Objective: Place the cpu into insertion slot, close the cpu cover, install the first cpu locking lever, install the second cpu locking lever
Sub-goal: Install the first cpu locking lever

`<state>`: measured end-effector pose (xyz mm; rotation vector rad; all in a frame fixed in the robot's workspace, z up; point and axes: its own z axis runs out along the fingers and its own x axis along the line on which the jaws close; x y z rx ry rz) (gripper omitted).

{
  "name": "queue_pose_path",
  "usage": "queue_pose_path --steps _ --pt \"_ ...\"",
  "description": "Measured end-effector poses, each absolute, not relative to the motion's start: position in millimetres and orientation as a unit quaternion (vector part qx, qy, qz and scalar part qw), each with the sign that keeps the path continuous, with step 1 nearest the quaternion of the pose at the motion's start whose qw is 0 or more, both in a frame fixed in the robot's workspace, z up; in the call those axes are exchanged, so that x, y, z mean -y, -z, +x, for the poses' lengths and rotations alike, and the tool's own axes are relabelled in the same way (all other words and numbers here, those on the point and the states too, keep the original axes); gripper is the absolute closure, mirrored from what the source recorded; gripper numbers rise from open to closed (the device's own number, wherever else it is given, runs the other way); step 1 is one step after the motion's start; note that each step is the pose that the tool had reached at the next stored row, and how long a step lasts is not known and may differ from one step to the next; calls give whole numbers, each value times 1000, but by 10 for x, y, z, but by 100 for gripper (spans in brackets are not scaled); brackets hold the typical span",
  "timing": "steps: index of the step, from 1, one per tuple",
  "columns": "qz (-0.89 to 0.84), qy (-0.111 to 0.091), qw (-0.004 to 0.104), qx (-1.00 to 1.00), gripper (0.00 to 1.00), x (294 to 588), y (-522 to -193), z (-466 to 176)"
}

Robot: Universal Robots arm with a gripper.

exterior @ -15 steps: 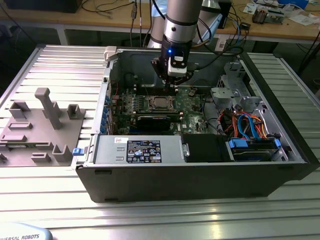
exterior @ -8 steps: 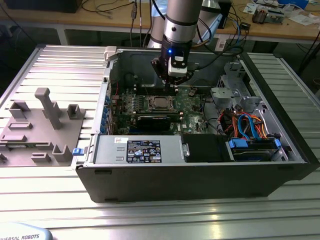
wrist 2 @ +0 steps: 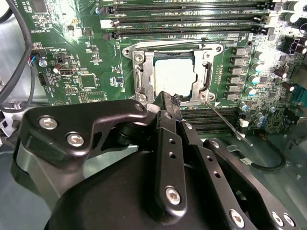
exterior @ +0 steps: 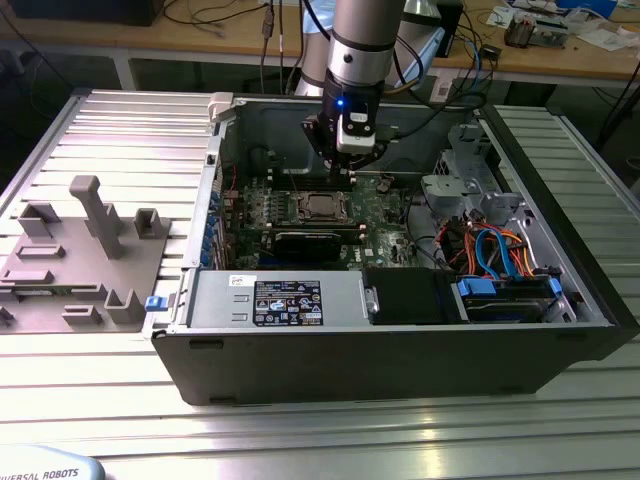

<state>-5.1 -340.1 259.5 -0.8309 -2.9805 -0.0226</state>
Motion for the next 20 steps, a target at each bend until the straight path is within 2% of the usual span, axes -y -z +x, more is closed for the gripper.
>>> queue_pose_path --steps 20 --pt "-238 7 24 971 89 3401 -2595 -51"
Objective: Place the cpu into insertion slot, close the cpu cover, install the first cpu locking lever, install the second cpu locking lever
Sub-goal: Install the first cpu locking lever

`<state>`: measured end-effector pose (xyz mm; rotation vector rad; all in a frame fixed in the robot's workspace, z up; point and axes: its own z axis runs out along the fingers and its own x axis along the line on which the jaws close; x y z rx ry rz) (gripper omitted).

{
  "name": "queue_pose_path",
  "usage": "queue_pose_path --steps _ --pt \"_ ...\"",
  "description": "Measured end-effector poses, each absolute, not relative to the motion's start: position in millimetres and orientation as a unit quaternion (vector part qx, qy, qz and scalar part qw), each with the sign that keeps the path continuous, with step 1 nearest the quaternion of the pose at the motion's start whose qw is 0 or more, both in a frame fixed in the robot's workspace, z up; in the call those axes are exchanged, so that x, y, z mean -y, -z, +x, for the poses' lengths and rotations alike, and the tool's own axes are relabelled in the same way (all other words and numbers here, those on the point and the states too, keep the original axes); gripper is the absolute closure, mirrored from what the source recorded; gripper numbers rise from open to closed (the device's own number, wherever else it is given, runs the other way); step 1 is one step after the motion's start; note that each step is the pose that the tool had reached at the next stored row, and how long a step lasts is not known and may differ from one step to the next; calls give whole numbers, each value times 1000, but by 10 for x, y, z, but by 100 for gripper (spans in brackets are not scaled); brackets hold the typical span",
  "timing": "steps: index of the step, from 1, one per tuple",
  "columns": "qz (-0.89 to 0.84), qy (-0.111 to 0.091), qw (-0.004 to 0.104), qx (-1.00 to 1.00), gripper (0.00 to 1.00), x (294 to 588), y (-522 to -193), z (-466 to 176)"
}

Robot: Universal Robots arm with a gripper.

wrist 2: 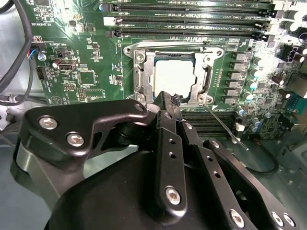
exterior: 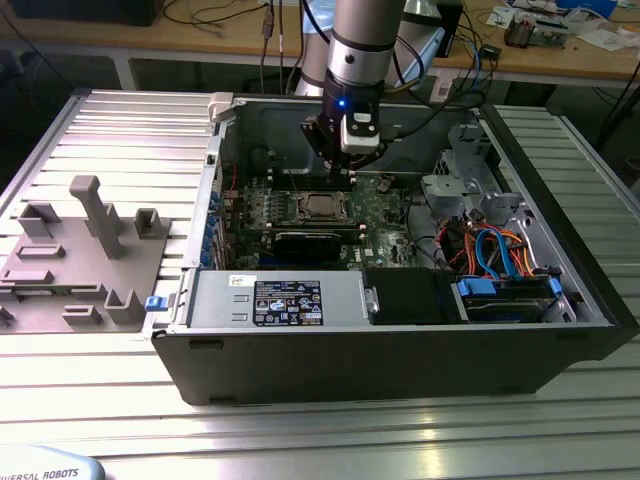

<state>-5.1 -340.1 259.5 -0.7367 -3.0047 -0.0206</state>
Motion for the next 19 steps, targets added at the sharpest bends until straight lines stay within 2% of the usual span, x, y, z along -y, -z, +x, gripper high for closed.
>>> queue_pose_path --steps 19 --pt "-221 7 24 975 89 3414 -2595 -51"
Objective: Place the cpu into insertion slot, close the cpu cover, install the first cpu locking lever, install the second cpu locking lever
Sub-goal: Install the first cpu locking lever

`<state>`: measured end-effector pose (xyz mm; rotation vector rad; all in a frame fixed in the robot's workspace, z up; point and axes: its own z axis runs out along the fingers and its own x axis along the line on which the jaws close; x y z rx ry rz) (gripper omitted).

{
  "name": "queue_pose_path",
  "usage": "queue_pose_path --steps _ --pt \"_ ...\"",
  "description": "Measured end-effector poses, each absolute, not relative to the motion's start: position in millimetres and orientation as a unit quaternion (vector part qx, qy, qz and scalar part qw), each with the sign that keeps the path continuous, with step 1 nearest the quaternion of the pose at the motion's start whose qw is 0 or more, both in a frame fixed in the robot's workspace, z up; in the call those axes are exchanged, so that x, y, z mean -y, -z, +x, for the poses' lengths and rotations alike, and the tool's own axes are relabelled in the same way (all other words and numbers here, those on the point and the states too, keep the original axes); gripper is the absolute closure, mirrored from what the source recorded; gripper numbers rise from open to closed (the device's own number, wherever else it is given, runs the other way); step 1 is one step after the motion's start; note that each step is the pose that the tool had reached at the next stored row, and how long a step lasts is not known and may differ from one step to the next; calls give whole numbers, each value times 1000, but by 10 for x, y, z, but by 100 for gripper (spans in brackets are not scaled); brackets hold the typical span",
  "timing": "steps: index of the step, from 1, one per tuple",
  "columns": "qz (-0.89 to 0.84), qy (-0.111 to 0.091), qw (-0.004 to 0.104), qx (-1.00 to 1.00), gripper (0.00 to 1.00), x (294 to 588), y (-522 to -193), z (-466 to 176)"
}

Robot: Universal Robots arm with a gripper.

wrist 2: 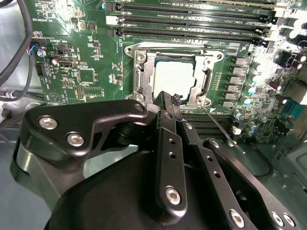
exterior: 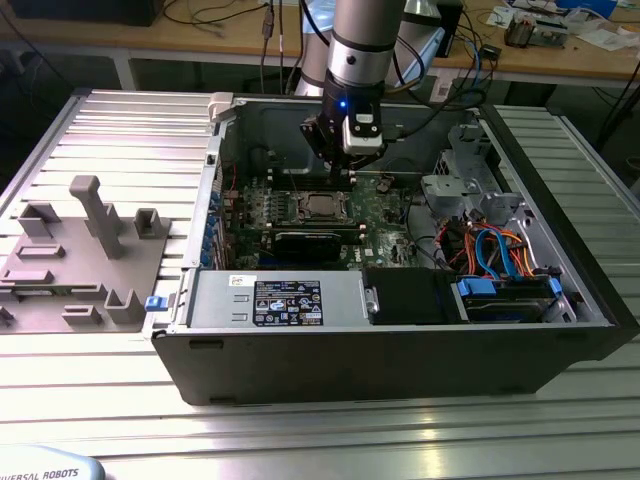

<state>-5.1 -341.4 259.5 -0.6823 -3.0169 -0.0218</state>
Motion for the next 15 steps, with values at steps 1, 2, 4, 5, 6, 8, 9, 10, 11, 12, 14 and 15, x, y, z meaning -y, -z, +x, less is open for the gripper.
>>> queue_pose_path --steps 1,2,4,5,6,8,9,10,11,12,14,15 --pt "-220 7 24 975 89 3415 -2595 -51" --pt "-220 7 24 975 89 3416 -2595 -51" --pt "-218 7 24 976 89 3419 -2595 -51" --pt "-217 7 24 976 89 3419 -2595 -51" --pt "-214 7 24 977 89 3419 -2596 -51" --pt "-208 7 24 978 89 3419 -2595 -51" --pt "-205 7 24 978 89 3419 -2595 -51" --pt "-203 7 24 979 89 3419 -2595 -51" --pt "-202 7 24 979 89 3419 -2595 -51" --pt "-196 7 24 980 89 3419 -2595 -51" --pt "-190 6 24 981 89 3419 -2595 -51" --pt "-188 6 24 982 89 3419 -2595 -51"
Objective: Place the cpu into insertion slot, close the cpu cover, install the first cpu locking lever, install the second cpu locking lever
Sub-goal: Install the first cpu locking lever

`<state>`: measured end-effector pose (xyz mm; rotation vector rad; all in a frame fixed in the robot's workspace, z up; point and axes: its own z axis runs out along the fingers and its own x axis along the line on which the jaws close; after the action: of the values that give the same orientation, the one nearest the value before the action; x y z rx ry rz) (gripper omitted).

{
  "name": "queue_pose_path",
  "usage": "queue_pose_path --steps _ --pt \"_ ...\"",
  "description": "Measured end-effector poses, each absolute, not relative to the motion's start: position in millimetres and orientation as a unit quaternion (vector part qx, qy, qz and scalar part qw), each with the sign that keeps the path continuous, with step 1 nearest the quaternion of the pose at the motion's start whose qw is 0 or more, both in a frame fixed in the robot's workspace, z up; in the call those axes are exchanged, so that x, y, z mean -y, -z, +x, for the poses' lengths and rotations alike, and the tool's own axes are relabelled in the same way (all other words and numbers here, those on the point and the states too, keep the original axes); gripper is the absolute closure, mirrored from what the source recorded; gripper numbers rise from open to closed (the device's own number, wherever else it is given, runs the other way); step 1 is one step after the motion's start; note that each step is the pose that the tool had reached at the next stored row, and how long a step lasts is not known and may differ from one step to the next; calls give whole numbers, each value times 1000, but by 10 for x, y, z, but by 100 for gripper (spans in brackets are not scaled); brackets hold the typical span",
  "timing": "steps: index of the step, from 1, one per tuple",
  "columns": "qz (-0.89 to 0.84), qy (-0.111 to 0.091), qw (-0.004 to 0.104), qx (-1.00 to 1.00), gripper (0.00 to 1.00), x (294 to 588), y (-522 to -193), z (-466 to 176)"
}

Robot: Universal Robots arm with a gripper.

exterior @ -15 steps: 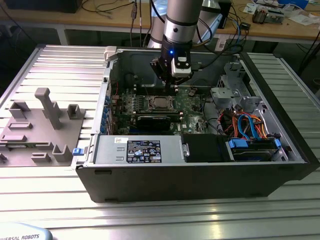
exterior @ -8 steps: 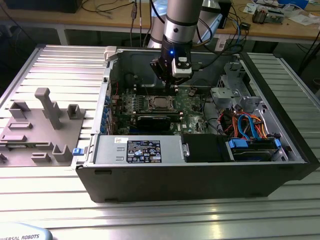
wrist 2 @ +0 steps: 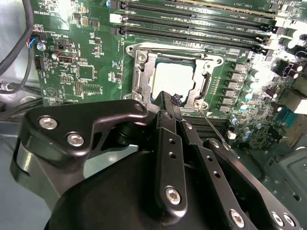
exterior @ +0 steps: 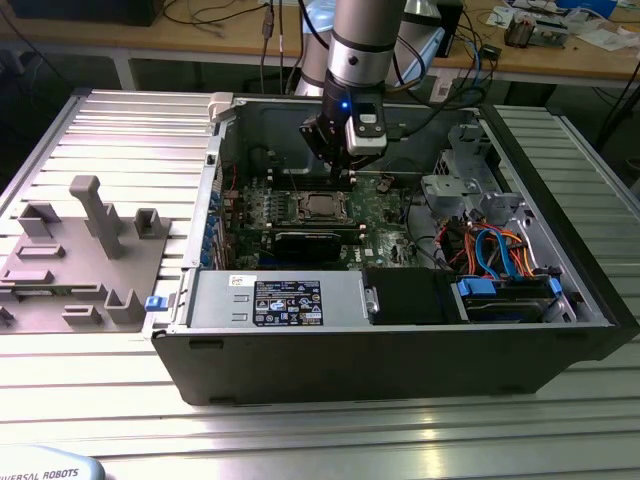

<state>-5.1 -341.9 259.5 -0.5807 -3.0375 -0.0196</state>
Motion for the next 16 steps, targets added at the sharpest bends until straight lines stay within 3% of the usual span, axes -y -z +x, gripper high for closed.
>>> queue_pose_path --steps 16 --pt "-148 5 25 989 89 3419 -2595 -51"
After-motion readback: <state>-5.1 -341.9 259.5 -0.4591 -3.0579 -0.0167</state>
